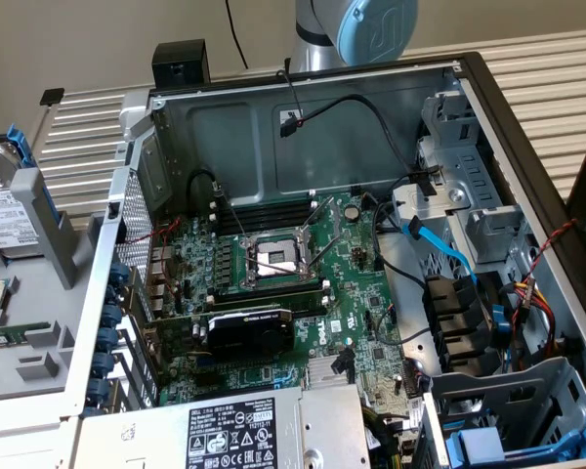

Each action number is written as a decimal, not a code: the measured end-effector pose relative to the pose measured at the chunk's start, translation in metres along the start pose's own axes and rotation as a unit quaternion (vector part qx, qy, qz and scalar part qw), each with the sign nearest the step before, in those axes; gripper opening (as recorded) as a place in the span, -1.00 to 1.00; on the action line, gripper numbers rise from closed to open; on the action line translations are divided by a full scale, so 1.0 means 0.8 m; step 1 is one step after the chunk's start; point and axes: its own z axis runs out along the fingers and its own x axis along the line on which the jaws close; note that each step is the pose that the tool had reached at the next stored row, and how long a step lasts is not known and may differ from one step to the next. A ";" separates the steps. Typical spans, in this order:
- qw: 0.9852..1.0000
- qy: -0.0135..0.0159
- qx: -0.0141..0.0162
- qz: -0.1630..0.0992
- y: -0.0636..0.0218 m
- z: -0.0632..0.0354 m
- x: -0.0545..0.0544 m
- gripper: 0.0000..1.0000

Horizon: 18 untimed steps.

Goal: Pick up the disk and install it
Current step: 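Pick up the disk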

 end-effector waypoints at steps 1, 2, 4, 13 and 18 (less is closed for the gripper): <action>1.000 0.000 0.000 0.000 0.000 0.002 0.000 0.17; 1.000 0.000 0.000 0.000 0.000 0.005 0.000 0.17; 1.000 0.000 0.000 0.000 0.000 0.009 0.000 0.17; 1.000 -0.001 0.000 0.000 0.000 0.030 0.005 0.17; 1.000 -0.002 0.000 0.000 0.000 0.041 0.010 0.17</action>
